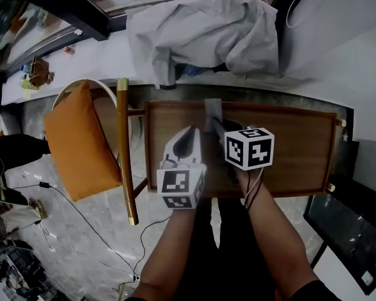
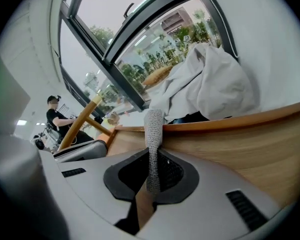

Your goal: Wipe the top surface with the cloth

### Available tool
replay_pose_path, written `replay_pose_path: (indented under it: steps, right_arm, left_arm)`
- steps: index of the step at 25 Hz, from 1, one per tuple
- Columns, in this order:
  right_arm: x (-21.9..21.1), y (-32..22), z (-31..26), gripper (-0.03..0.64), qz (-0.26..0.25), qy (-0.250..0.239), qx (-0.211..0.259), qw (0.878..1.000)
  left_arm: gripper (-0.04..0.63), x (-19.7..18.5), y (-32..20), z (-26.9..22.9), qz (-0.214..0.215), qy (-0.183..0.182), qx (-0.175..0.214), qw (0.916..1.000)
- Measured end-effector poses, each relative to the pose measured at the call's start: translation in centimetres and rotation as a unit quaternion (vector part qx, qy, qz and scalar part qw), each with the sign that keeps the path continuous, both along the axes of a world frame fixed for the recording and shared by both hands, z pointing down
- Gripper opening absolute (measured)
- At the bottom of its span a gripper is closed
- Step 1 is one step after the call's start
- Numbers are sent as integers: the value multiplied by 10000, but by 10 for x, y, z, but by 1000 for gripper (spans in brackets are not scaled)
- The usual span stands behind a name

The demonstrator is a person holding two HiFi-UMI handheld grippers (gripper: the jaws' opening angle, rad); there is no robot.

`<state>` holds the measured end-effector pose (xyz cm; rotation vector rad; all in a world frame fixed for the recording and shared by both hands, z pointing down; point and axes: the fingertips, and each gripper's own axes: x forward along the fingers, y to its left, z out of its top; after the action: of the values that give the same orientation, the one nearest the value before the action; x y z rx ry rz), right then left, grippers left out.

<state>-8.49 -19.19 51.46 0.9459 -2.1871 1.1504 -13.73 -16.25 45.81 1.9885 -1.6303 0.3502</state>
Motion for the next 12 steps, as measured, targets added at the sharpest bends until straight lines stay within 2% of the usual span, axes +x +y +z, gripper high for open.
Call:
replay_pose_path:
  steps: [12]
  right_arm:
    - [131,-18,1,37,692,396,35,9968]
  left_arm:
    - [11,101,-25,-3,719,160,39,9973]
